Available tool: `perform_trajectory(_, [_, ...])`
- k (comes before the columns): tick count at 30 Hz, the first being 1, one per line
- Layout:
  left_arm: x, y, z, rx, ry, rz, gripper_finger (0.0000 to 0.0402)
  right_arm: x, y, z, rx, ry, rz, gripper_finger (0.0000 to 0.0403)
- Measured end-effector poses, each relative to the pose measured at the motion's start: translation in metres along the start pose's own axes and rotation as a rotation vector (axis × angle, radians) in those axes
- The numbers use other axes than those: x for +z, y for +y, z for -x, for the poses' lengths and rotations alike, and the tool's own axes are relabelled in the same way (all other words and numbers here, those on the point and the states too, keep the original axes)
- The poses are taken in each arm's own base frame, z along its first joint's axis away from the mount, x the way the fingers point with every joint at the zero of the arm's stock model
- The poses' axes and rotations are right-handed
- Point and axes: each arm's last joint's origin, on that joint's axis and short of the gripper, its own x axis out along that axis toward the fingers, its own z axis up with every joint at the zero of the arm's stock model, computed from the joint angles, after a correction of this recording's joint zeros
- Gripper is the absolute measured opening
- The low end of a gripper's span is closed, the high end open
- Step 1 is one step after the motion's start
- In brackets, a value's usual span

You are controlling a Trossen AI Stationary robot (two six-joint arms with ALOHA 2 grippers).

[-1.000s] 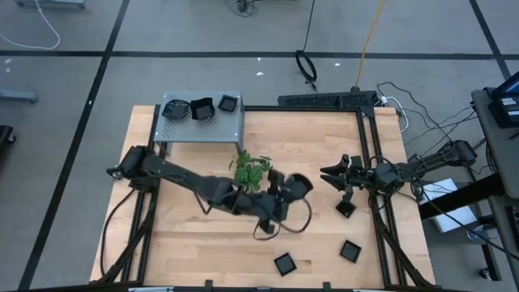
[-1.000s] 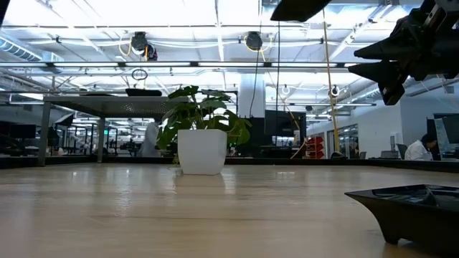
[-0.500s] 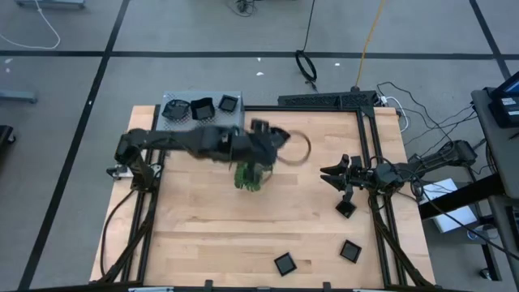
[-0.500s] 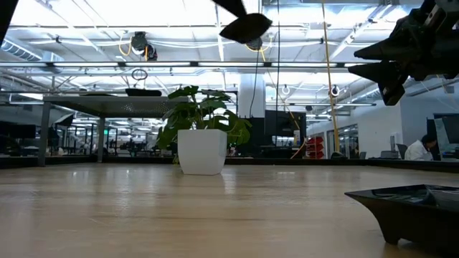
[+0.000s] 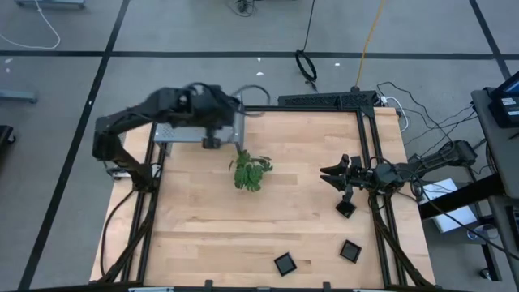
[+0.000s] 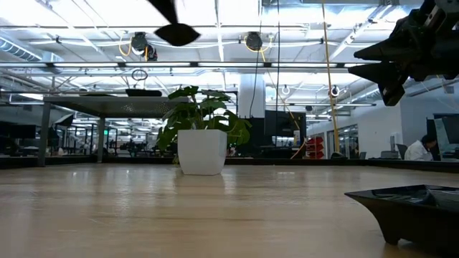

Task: Pick & Place Mini shaped plates
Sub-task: Stack the leaf shaped plate on top of the leaf shaped plate on the shelf

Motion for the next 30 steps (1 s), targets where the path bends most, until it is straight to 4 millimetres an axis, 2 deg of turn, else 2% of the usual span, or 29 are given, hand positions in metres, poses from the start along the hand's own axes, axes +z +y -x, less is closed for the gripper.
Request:
perform_trajectory(6, [-0.049, 0.015, 0.021, 0.05, 0.034, 0.083, 0.0004, 0.0, 0.0, 0.0, 0.0, 0.0, 0.0, 0.0132])
perform_trajectory(10, [-0.083, 0.014, 0.023, 0.094, 0.075, 0.111, 0.0009, 0.0, 0.0, 0.0, 0.001, -0.001, 0.0, 0.0132])
perform_trajectory(15, [-0.122, 0.008, 0.011, 0.127, 0.168, 0.119, 0.0003, 0.0, 0.0, 0.0, 0.001, -0.001, -0.001, 0.0132])
perform_trajectory(19, [-0.148, 0.001, -0.004, 0.12, 0.231, 0.109, 0.0015, 0.0, 0.0, 0.0, 0.001, -0.001, -0.001, 0.0132])
perform_trajectory(24, [-0.17, -0.004, -0.027, 0.154, 0.259, 0.078, 0.0012, 0.0, 0.0, 0.0, 0.001, -0.001, -0.001, 0.0132])
perform_trajectory(30, [-0.191, 0.002, -0.047, 0.168, 0.279, 0.207, 0.0004, 0.0, 0.0, 0.0, 0.001, -0.002, -0.001, 0.0132])
